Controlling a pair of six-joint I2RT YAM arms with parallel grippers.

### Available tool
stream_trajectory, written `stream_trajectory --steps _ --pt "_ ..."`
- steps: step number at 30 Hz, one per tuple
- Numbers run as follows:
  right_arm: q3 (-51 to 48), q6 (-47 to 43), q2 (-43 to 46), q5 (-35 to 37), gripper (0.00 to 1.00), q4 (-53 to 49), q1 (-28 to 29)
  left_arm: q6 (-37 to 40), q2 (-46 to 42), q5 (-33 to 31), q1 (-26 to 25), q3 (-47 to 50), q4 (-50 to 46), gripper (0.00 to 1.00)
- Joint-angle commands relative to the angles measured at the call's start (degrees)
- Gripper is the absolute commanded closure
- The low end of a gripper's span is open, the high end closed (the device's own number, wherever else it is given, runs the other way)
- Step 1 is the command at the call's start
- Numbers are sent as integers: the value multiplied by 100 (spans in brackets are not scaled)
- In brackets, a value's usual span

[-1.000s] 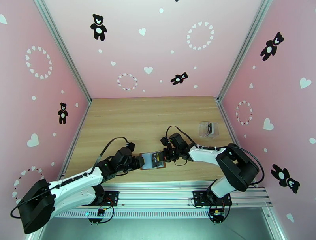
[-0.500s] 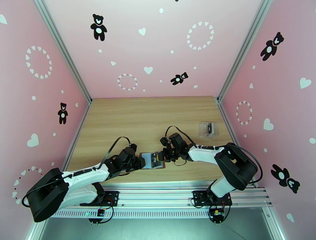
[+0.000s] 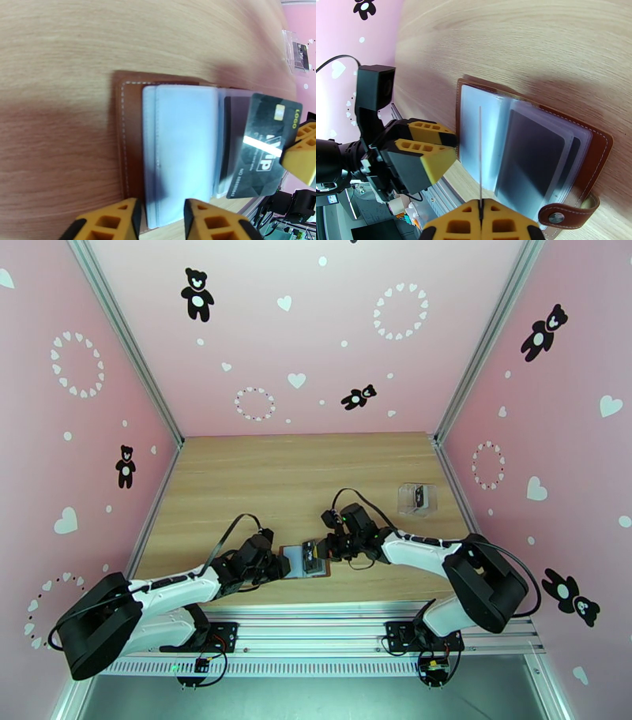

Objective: Put the credit cards into the card holder

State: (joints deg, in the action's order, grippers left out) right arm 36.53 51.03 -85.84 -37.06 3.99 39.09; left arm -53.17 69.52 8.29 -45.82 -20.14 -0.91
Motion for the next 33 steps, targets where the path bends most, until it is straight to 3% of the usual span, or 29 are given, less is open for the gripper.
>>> stream_trajectory --steps 1,20,33 --pt "111 35 20 50 100 -128 40 61 71 -109 33 -17 -51 65" --pt "42 545 -657 49 100 599 167 61 88 -133 34 23 -50 65" --pt "-16 531 -751 96 100 440 238 70 88 -149 35 5 -84 65"
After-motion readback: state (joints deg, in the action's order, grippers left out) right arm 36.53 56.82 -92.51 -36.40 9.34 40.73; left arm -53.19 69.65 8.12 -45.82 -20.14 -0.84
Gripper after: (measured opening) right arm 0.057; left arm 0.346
